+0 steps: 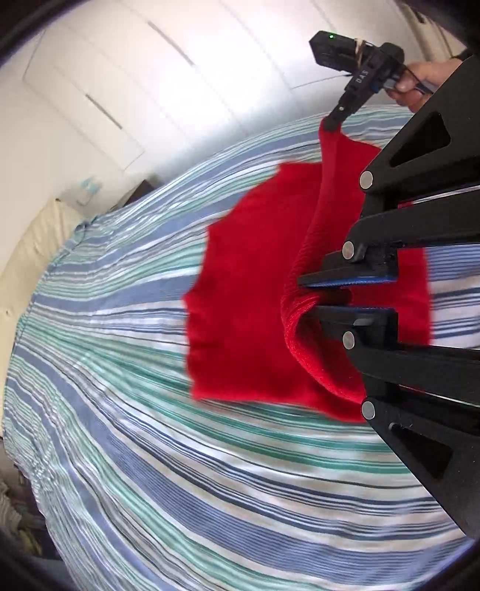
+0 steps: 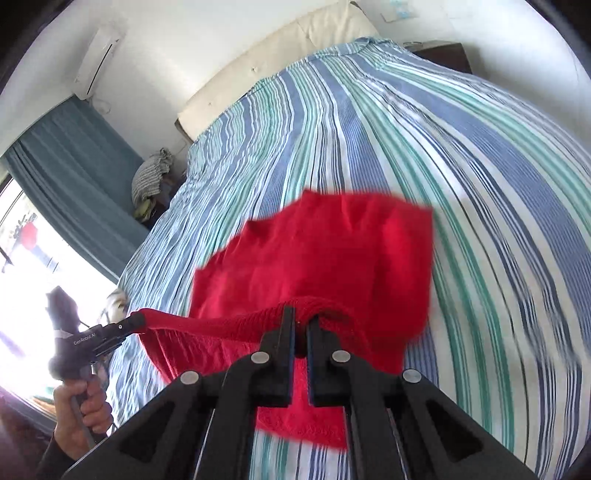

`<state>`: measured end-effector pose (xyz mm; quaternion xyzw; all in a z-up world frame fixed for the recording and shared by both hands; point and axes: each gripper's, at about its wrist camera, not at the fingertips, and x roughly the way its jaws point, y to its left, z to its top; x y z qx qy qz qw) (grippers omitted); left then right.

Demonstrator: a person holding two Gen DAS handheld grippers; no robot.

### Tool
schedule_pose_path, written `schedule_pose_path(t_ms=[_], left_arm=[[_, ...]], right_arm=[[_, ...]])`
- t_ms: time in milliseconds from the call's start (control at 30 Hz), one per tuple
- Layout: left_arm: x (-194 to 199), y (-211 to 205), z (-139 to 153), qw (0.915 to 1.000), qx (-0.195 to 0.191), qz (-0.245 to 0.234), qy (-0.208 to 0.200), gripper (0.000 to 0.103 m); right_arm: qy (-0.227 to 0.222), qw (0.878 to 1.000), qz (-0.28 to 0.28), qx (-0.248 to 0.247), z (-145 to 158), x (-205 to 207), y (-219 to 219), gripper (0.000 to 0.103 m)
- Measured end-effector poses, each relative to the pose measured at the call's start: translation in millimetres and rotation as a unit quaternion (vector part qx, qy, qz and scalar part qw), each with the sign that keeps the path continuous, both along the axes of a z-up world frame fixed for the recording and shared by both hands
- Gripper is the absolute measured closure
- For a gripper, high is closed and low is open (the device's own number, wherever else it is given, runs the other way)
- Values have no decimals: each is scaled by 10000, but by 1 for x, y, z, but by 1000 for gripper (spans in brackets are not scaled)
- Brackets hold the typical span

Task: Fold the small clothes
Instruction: 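Grasp the sweater hem with the right tool while the left tool grasps it too, folding toward the collar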

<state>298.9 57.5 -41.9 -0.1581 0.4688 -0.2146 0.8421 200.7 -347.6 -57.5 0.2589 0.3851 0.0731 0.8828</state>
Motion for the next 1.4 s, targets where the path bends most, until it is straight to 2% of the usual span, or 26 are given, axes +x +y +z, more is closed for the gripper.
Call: schedule_pose_path(t_ms=[100, 167, 200, 233, 267, 300, 333, 467, 533, 600, 633, 667, 700, 733, 767, 800, 833, 900, 933, 1033, 1200, 1300, 1400], left_arm=[[56, -22, -16, 9994, 260, 208, 70, 96], [87, -31, -31, 9978, 504, 390, 186, 88], [100, -34, -35, 9959, 680, 559, 232, 77], [113, -36, -40, 9927, 868, 782, 290, 49], [122, -34, -43, 9909, 920, 930, 322, 35], [128, -28, -44, 9898, 870, 1095, 262, 22], [132, -23, -42, 9891, 817, 1209, 179, 19], [130, -7, -36, 9904, 713, 1182, 29, 19], [106, -4, -31, 9914, 812, 1005, -211, 20], [82, -16, -24, 9942, 806, 484, -529, 17], [72, -27, -26, 9935, 922, 151, -650, 13], [63, -39, -31, 9898, 1207, -121, -746, 11], [62, -48, -37, 9856, 1495, -217, -766, 7], [66, -53, -50, 9795, 1894, -236, -645, 5], [76, -50, -68, 9711, 2368, -21, -312, 6], [85, -38, -81, 9651, 2601, 289, -8, 13], [88, -21, -88, 9652, 2547, 547, 211, 18], [81, 27, -88, 9801, 1622, 1034, 494, 17], [71, 43, -83, 9824, 1397, 1144, 481, 17], [35, 59, -64, 9809, 1655, 1007, 150, 13], [-44, 52, -50, 9780, 1977, 651, -123, 7], [-67, 44, -49, 9728, 2212, 649, -230, 7], [-78, 41, -51, 9661, 2476, 676, -292, 7]], right_arm=[[45, 9999, 2, -104, -3, 64, -11, 98], [120, 9999, -94, -41, -14, 104, -18, 98], [122, 9998, -120, 99, -22, 121, -23, 96], [184, 9996, -147, 180, -31, 135, -27, 92], [261, 9992, -250, 158, -36, 145, -31, 88], [314, 9986, -413, 98, -41, 152, -35, 76], [321, 9980, -534, 89, -44, 153, -39, 72], [71, 9985, -548, 37, -32, 133, -43, 72], [-93, 9993, -255, -242, -19, 118, -31, 72], [-198, 9982, 357, -441, -12, 108, -7, 72], [-157, 9960, 720, -497, -13, 103, 8, 69], [-7, 9933, 1035, -520, -19, 100, 22, 66], [203, 9904, 1223, -618, -27, 97, 34, 61], [477, 9867, 1314, -826, -39, 92, 42, 61], [783, 9827, 1273, -1095, -53, 87, 45, 61], [956, 9817, 1116, -1211, -62, 78, 40, 61], [944, 9850, 955, -1087, -62, 66, 30, 62], [735, 9898, 668, -1023, -46, 40, 10, 61], [563, 9910, 578, -1070, -34, 25, 0, 58], [288, 9906, 381, -1285, -13, -6, -23, 39], [449, 9916, -13, -1216, -22, -42, -50, 38], [653, 9929, -201, -969, -38, -55, -52, 38], [714, 9944, -314, -717, -46, -49, -49, 38]])
